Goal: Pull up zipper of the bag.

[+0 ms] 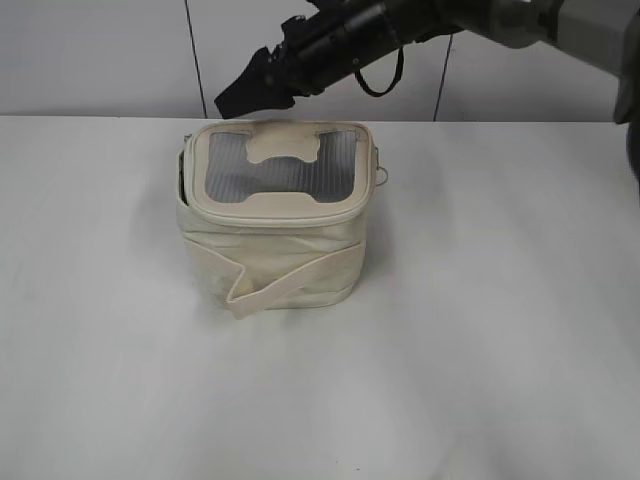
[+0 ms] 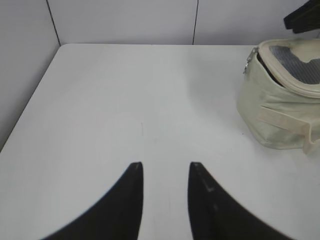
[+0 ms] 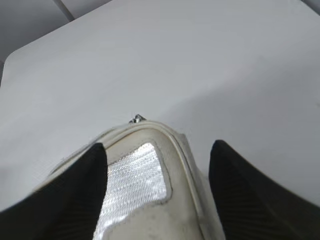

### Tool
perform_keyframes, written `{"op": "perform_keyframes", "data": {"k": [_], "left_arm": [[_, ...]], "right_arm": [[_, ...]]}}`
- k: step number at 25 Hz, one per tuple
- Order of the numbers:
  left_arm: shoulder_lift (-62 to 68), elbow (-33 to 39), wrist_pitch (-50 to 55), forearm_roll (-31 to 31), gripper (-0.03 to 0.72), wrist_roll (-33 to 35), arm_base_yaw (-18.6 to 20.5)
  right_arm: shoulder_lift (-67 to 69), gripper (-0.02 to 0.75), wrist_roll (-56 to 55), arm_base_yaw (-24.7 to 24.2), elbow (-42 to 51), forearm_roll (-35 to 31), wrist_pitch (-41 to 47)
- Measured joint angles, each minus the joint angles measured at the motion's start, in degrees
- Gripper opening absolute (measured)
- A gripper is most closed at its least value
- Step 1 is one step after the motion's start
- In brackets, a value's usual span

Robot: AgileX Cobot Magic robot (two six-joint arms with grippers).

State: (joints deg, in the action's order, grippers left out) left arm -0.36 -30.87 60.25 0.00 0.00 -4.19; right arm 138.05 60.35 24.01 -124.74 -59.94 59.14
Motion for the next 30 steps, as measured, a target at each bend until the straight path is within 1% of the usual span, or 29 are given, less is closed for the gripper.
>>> {"op": "perform_keyframes", "data": {"k": [4, 7, 9, 11, 12, 14, 16, 18, 20, 21, 22, 24, 26, 28, 29, 30], "left_arm": [[0.0, 0.0, 0.0, 0.0, 0.241, 0.0, 0.0], [1.1, 0.0, -0.1, 0.0, 0.241, 0.0, 0.0], [3.0, -0.1, -0.5, 0.0, 0.241, 0.0, 0.0], [6.0, -0.7, -2.1, -0.3, 0.241, 0.0, 0.0], [8.0, -0.9, -4.1, -1.3, 0.241, 0.0, 0.0], [12.8, -1.2, -9.3, -5.0, 0.241, 1.4, -0.2], [19.5, -1.3, -16.8, -12.1, 0.241, 4.7, -1.2], [26.8, -1.3, -23.8, -20.5, 0.241, 11.3, -2.7], [35.4, -1.7, -29.8, -30.6, 0.241, 19.7, -4.1], [39.2, -2.4, -32.1, -34.9, 0.241, 25.0, -4.4], [44.1, -3.6, -33.4, -40.2, 0.241, 30.9, -4.5], [54.5, -6.9, -33.5, -49.6, 0.241, 42.5, -4.2], [62.7, -12.0, -28.5, -60.3, 0.241, 54.9, -1.7], [71.6, -19.1, -19.0, -69.7, 0.241, 64.5, 3.2], [76.7, -22.9, -13.7, -73.9, 0.241, 68.2, 6.4], [81.8, -26.1, -8.2, -76.8, 0.241, 70.6, 9.3]], "right_arm": [[4.1, 0.503, -1.5, 1.5, -4.2, 0.5, -0.4], [5.2, 0.486, -1.9, 1.5, -4.8, 1.4, -0.8], [5.4, 0.449, -2.4, 1.5, -4.9, 2.6, -0.8], [5.4, 0.384, -2.7, 1.5, -5.0, 3.8, -1.0], [5.4, 0.354, -2.7, 1.5, -5.0, 4.5, -1.0], [5.4, 0.281, -2.8, 1.5, -5.0, 4.8, -1.0], [5.4, 0.223, -2.8, 1.5, -5.0, 4.8, -0.7], [5.4, 0.181, -2.8, 1.5, -5.0, 5.0, -0.5], [5.4, 0.106, -2.8, 1.5, -5.0, 5.1, -0.3], [5.5, 0.075, -2.8, 1.5, -5.0, 5.1, -0.2], [5.5, 0.056, -3.0, 1.5, -5.0, 5.1, -0.2], [5.6, 0.044, -3.1, 1.5, -5.0, 5.2, -0.1], [5.6, 0.044, -3.2, 1.5, -5.0, 5.2, -0.1], [5.6, 0.044, -3.3, 1.5, -5.0, 5.2, -0.1], [5.6, 0.044, -3.6, 1.5, -5.0, 5.2, -0.1], [5.6, 0.043, -3.9, 1.5, -5.0, 5.2, -0.1]]}}
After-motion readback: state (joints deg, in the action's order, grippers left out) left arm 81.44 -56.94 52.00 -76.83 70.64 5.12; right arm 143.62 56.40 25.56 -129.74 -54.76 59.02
